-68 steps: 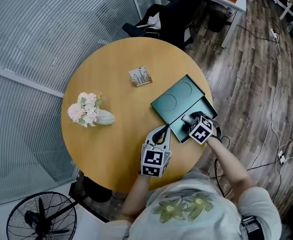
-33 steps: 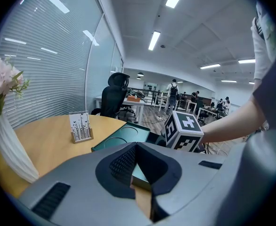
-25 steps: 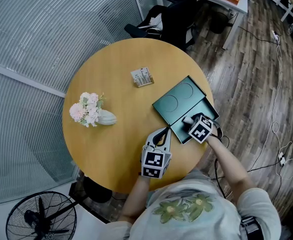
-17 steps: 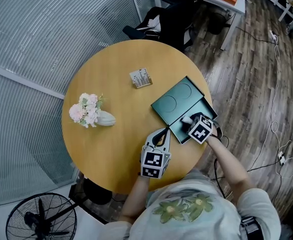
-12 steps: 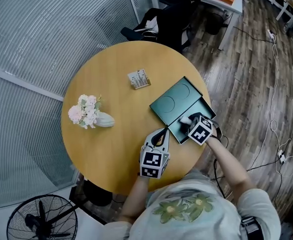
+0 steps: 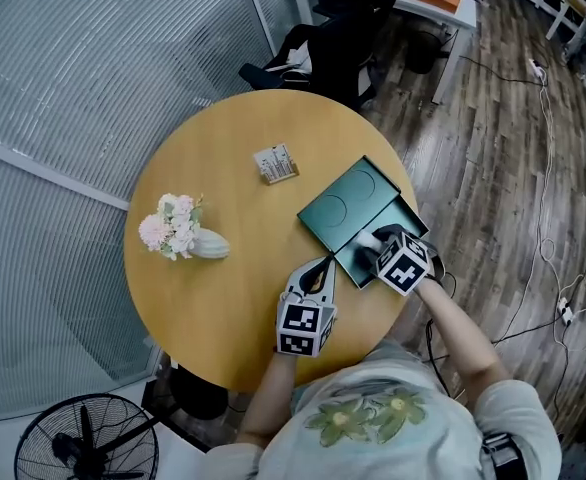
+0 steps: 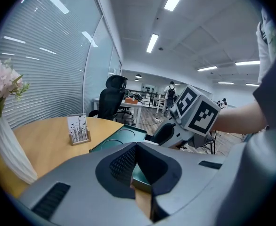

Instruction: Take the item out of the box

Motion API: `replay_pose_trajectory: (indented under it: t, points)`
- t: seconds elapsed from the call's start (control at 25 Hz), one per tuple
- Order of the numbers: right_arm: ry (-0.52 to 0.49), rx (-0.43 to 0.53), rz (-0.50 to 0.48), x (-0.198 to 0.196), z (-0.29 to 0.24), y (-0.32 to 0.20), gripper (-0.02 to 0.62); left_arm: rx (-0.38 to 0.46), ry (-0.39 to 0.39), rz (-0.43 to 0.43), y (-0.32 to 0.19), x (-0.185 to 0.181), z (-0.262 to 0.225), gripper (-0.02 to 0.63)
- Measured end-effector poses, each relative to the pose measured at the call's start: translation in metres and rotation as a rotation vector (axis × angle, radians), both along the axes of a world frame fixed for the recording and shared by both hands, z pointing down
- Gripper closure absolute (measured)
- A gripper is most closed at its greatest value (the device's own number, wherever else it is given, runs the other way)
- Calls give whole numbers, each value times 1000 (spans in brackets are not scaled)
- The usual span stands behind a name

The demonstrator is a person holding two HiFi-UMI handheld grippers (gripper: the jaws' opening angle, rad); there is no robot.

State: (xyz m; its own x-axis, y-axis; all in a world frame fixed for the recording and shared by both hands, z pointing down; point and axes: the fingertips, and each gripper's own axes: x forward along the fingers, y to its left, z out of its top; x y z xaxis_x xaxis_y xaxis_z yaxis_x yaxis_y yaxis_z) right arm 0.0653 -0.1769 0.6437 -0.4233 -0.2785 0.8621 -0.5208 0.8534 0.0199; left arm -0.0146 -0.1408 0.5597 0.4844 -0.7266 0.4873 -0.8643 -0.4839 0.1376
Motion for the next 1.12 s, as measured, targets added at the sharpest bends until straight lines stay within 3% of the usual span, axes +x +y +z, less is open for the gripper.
replay_pose_trajectory:
  t: [0.68,1.12]
  points:
    - [-167,158,66,-1,-86,19,452,26,46,4,12,3,-19,604]
    - [-408,237,144,4,-137,48,453,53,60,24,28,14,-36,604]
